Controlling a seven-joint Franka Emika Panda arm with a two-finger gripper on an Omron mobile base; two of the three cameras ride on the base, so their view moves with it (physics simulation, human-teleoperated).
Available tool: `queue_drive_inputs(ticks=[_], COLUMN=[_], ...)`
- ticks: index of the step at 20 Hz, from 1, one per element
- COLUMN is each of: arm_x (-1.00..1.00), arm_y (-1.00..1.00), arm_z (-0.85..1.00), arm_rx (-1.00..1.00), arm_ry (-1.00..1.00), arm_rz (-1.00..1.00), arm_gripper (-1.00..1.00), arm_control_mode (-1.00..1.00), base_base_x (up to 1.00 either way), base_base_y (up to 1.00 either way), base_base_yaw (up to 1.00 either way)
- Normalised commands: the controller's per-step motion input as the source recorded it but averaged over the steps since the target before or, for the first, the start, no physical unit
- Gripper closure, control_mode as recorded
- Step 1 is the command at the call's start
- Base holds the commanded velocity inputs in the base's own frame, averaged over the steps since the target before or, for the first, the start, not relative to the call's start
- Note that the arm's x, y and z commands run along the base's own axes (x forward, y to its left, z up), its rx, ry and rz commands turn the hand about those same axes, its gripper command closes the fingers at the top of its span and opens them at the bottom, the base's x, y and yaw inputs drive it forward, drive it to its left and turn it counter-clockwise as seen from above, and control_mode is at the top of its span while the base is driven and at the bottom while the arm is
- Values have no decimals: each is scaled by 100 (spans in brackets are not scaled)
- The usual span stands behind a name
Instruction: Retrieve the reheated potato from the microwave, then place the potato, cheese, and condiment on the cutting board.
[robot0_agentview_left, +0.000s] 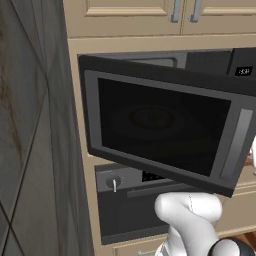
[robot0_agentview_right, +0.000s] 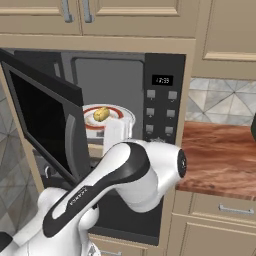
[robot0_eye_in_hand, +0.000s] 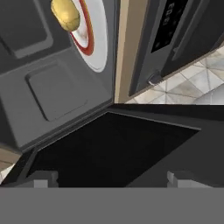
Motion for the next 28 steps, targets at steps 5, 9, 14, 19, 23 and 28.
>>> queue_drive_inputs(ticks=[5, 9, 14, 19, 23, 28], arm_x=[-29, -37, -39, -35, -29, -27], arm_y=[12, 14, 24, 44, 55, 59], arm_z=[2, 5, 4, 0, 0, 0], arm_rx=[0, 2, 2, 0, 0, 0], arm_ry=[-1, 0, 0, -3, -10, -12], arm_rz=[20, 20, 18, 14, 10, 2], arm_gripper=[-100, -100, -100, -100, -100, -100], arm_control_mode=[-100, -100, -100, -100, -100, -100], base_base_x=[0, 0, 0, 0, 0, 0], base_base_y=[0, 0, 0, 0, 0, 0], base_base_yaw=[0, 0, 0, 0, 0, 0])
